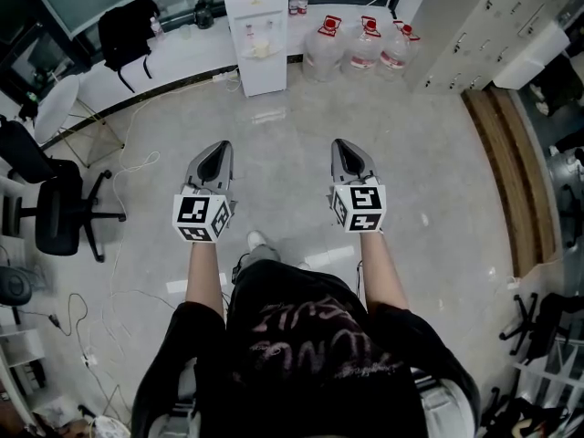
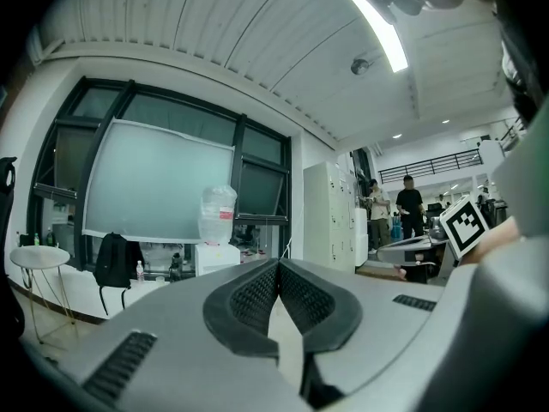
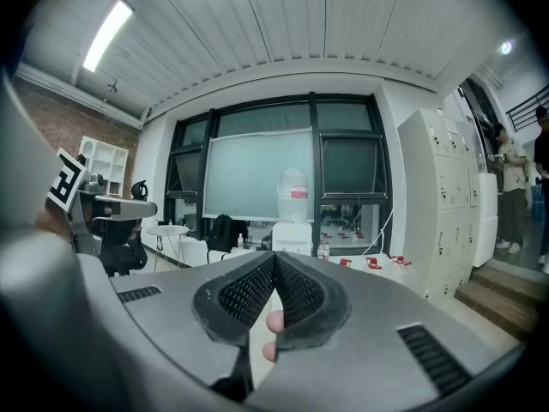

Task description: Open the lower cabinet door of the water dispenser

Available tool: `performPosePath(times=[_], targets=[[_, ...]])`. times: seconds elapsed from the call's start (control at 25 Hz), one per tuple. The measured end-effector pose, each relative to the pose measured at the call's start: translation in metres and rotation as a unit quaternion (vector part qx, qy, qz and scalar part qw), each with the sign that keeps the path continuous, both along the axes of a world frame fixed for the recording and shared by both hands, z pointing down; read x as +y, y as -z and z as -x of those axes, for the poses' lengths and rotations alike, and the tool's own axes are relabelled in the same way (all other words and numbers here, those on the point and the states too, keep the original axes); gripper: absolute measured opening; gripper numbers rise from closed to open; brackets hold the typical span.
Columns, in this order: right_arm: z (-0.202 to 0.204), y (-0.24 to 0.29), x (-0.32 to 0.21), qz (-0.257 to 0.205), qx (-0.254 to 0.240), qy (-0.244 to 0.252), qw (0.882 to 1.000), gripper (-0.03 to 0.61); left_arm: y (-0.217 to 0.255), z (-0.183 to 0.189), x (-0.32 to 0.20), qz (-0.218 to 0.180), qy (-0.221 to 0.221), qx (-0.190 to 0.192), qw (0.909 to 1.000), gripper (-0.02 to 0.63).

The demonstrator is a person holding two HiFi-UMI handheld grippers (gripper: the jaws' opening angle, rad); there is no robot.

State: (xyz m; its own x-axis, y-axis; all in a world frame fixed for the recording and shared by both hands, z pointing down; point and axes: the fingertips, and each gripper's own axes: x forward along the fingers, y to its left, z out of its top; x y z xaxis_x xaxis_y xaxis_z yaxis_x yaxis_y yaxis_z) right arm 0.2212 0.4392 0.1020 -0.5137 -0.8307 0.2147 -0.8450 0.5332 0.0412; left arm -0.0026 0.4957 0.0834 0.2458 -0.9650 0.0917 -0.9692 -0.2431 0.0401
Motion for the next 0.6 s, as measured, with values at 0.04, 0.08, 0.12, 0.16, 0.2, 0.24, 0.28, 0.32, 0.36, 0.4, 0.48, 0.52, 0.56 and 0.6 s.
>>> performPosePath(times=[0.04, 0.08, 0.12, 0.16, 0.2, 0.24, 0.28, 0.32, 0.36, 0.4, 0.48, 0.52, 0.56, 0.6], targets=[[0.001, -0.002, -0.004, 0.002, 0.001, -0.001, 1.0, 0.014, -0.003, 0.002, -0.004, 0.002, -0.001, 0.001, 1.0, 0.01], [0.003, -0.005, -0.008, 0.005, 0.002, -0.001, 1.0, 0.014, -0.006, 0.004, -0.009, 0.005, -0.001, 0.002, 1.0, 0.011], [0.006, -0.008, -0.014, 0.006, 0.004, 0.0, 1.0, 0.014, -0.009, 0.007, -0.015, 0.007, -0.002, 0.004, 1.0, 0.011], [0.009, -0.011, -0.02, 0.008, 0.006, 0.0, 1.0, 0.014, -0.012, 0.01, -0.021, 0.01, -0.003, 0.005, 0.9999, 0.011], [0.012, -0.014, -0.027, 0.01, 0.008, 0.0, 1.0, 0.014, -0.015, 0.012, -0.028, 0.012, -0.004, 0.005, 0.9999, 0.011], [0.015, -0.016, -0.034, 0.012, 0.009, 0.0, 1.0, 0.014, -0.018, 0.015, -0.036, 0.014, -0.006, 0.005, 0.9999, 0.011], [0.019, -0.018, -0.042, 0.014, 0.01, -0.001, 1.0, 0.014, -0.019, 0.018, -0.045, 0.016, -0.008, 0.005, 0.9998, 0.011], [0.023, -0.018, -0.051, 0.015, 0.011, -0.002, 1.0, 0.014, -0.021, 0.022, -0.054, 0.016, -0.01, 0.005, 0.9998, 0.011], [0.028, -0.018, -0.06, 0.015, 0.011, -0.004, 1.0, 0.014, -0.022, 0.027, -0.064, 0.017, -0.013, 0.005, 0.9998, 0.011], [0.033, -0.018, -0.069, 0.016, 0.011, -0.006, 1.0, 0.014, -0.022, 0.032, -0.074, 0.018, -0.015, 0.006, 0.9997, 0.011], [0.046, -0.016, -0.087, 0.016, 0.011, -0.012, 1.0, 0.014, -0.021, 0.045, -0.093, 0.019, -0.019, 0.009, 0.9996, 0.011], [0.053, -0.015, -0.095, 0.016, 0.011, -0.015, 1.0, 0.014, -0.021, 0.052, -0.103, 0.02, -0.023, 0.01, 0.9995, 0.01], [0.061, -0.014, -0.104, 0.016, 0.011, -0.018, 1.0, 0.014, -0.02, 0.059, -0.112, 0.021, -0.026, 0.01, 0.9994, 0.011], [0.069, -0.013, -0.112, 0.016, 0.011, -0.02, 1.0, 0.014, -0.02, 0.065, -0.12, 0.023, -0.03, 0.01, 0.9992, 0.011]])
